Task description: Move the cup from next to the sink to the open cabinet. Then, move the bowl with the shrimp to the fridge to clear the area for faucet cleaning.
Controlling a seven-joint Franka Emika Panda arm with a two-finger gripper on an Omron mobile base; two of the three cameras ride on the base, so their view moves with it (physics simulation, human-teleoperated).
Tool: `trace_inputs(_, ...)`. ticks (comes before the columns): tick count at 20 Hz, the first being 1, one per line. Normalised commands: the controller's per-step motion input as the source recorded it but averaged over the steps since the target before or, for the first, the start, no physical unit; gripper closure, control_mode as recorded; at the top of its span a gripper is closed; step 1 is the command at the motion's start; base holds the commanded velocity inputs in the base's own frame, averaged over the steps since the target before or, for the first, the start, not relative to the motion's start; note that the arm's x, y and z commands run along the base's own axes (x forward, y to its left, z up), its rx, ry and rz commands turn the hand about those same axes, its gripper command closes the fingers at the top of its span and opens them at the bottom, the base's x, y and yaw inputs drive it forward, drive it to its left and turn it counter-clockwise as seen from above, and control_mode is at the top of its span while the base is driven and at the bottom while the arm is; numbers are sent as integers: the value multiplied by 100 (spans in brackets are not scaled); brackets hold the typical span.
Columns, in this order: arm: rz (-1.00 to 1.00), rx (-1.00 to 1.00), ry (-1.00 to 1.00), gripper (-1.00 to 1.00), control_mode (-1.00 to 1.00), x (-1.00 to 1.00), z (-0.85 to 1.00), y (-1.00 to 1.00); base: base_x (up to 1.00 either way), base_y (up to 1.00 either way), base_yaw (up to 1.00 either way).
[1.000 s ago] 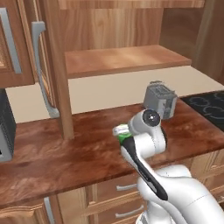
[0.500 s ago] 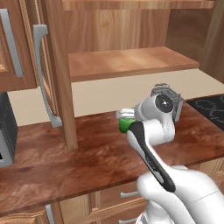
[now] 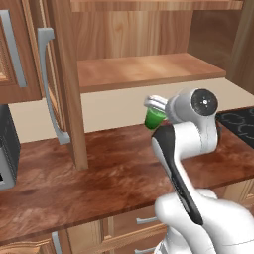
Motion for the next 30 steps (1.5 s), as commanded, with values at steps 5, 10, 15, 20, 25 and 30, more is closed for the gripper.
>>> trace_inputs(5,-15,22,-7,100,-100,-32,100,-36,0,0,0)
trace_inputs(10,-1,21,-2,100,-100,-26,100,-40,0,0,0)
trace_inputs(15,4,4,-8,100,-100,-15,61,-17,0,0,0)
trace_inputs(20,0,-1,-3,100,-100,61,0,1,0,0,0)
trace_inputs(25,-1,-11,7,100,-100,83,-4,21,0,0,0)
trace_inputs(30,-1,-8,1,100,-100,61,-1,14,0,0,0)
